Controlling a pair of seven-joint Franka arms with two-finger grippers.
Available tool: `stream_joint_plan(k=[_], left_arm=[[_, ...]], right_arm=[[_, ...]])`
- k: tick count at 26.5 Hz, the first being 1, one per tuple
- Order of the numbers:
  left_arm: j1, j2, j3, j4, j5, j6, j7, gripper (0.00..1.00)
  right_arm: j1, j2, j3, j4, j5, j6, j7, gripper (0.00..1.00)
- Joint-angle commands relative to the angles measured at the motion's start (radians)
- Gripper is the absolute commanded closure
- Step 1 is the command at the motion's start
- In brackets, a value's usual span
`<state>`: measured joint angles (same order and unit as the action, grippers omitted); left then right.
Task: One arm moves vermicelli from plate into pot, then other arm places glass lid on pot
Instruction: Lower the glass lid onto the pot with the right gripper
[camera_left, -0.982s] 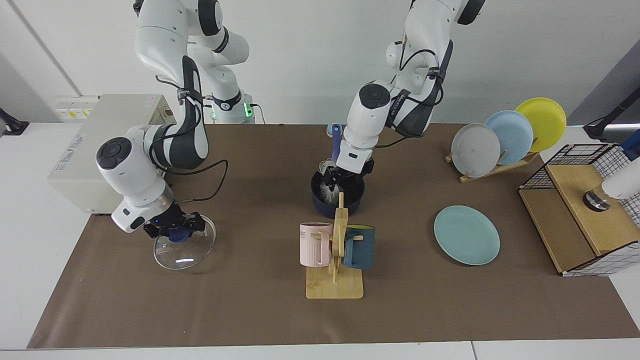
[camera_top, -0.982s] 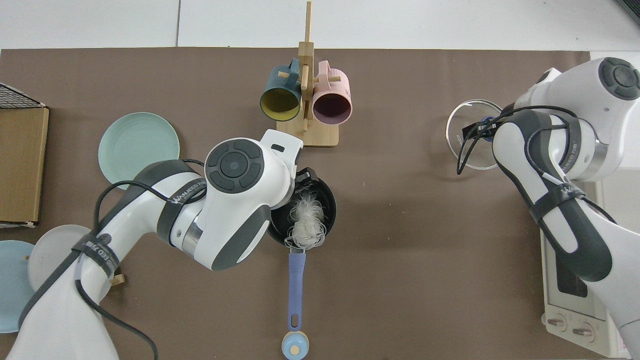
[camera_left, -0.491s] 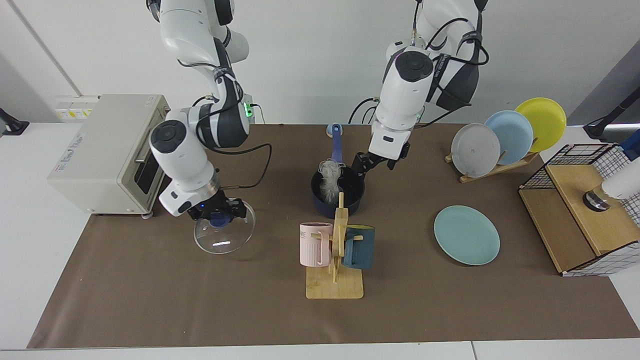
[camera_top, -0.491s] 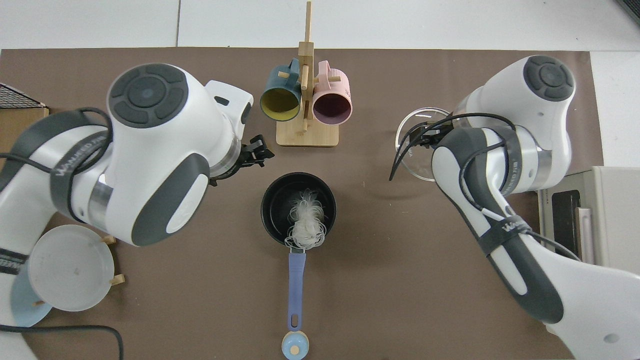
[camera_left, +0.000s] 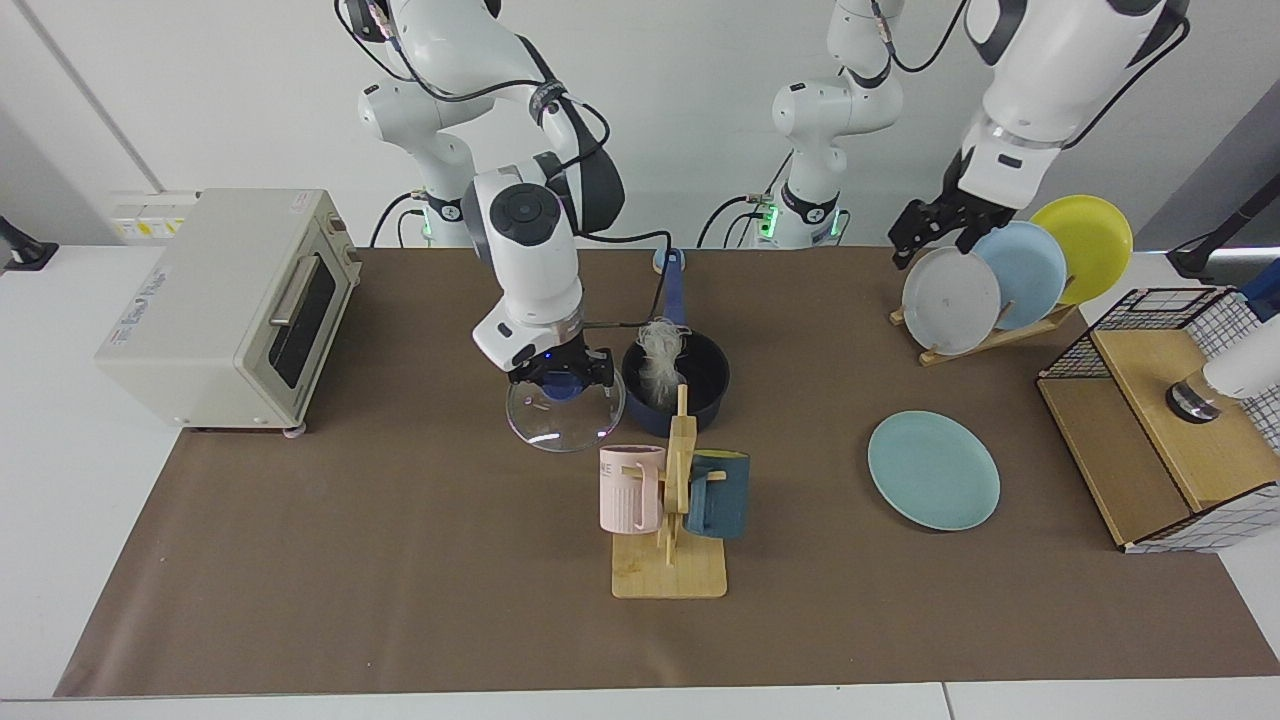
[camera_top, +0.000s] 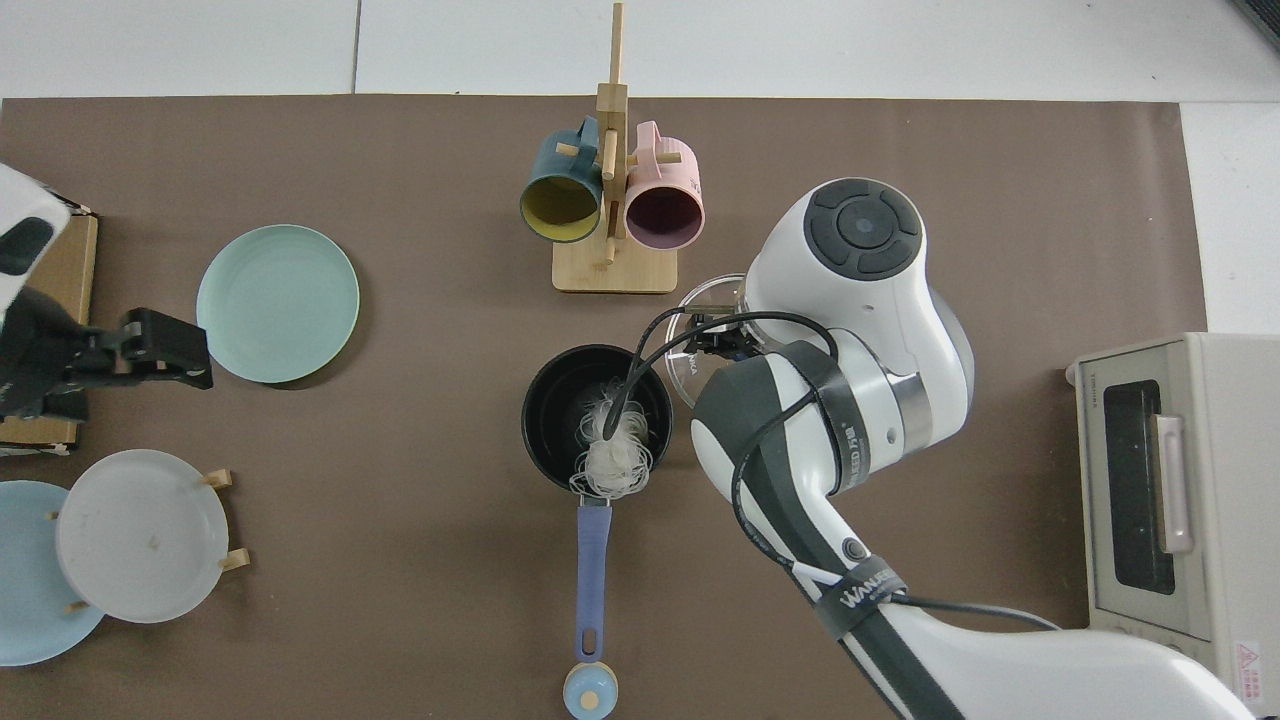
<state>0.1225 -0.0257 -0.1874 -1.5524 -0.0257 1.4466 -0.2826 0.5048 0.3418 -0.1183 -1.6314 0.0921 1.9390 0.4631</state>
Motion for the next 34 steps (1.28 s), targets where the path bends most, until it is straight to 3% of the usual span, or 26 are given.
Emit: stream_joint_plan(k=[1, 6, 20, 34], left_arm=[[-0.004, -0.036, 0.092, -0.034, -0.020, -0.015, 0.144, 0.00], [-0.001, -0.040, 0.124, -0.035, -0.019, 0.001, 0.194, 0.01], [-0.004, -0.043, 0.111, -0.087, -0.008, 0.061, 0.187, 0.00], [-0.006, -0.040, 0.111, -0.083, -0.002, 0.058, 0.195, 0.00]], right_arm=[[0.043, -0.061, -0.003, -0.051, -0.015, -0.034, 0.098, 1.00], [0.100, -0.086, -0.003, -0.074, -0.015, -0.034, 0.193, 1.00], [0.231, -0.092, -0.007, -0.061, -0.029, -0.025, 0.368, 1.00], [0.250, -0.086, -0.001, -0.018, -0.023, -0.040, 0.388, 1.00]])
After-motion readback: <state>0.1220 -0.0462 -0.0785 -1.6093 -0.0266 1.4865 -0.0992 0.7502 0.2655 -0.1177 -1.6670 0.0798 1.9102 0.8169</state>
